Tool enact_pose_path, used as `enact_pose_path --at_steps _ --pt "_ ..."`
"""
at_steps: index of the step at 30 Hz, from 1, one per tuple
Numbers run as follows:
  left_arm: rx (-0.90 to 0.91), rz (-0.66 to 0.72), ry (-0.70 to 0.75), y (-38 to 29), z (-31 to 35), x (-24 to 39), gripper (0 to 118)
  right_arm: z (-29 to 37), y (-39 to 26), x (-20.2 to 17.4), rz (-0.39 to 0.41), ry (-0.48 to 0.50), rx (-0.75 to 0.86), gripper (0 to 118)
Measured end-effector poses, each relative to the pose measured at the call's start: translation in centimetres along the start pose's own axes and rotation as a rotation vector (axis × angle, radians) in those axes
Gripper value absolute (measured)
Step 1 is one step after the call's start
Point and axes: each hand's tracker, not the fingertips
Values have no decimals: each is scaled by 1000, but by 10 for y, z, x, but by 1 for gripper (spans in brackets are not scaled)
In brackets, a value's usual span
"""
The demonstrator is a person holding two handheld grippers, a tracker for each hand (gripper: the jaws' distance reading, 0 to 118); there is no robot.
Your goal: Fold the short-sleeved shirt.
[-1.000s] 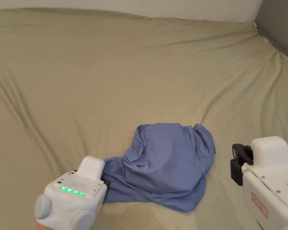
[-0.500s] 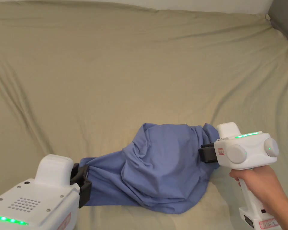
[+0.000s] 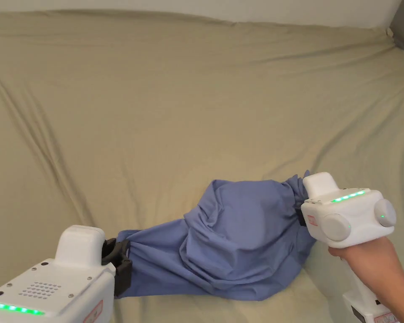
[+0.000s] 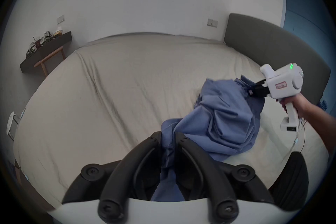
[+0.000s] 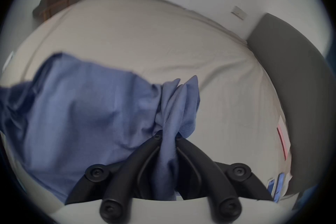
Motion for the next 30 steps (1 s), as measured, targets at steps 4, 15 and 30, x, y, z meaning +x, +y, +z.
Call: enact_pose_path --at_steps 4,15,30 --pt "122 9 33 31 31 -9 10 83 10 22 -144 -3 161 4" --pt "465 94 55 131 133 -34 10 290 38 59 -366 -92 626 4" --pt "763 -6 85 236 230 -24 10 438 97 70 -277 -295 1008 4"
